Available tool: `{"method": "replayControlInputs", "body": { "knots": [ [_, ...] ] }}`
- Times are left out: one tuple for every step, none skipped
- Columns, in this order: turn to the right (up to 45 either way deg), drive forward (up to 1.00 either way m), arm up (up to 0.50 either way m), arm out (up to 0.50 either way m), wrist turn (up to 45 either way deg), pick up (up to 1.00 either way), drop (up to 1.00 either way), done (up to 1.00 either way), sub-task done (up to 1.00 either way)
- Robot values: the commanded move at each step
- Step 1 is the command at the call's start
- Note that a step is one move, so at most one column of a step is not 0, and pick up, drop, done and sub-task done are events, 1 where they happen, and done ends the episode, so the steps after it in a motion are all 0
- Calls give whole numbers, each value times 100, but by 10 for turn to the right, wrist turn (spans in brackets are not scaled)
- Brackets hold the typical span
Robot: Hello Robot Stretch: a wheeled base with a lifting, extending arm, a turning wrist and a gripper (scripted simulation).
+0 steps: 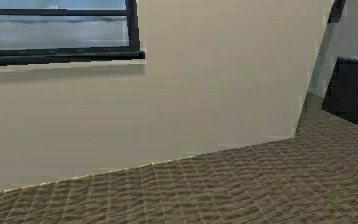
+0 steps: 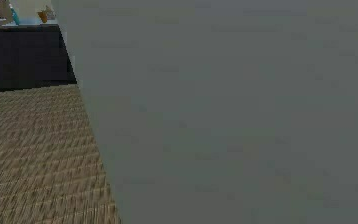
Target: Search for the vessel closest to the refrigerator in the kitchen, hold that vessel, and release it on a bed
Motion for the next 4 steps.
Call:
{"method": "replayControlInputs", "body": {
  "knots": [
    [0,5,0,0,0,0,0,0,0],
    [-450,0,0,0,0,0,0,0,0],
    [-240,0,0,0,0,0,0,0,0],
    [0,80,0,0,0,0,0,0,0]
  ]
}}
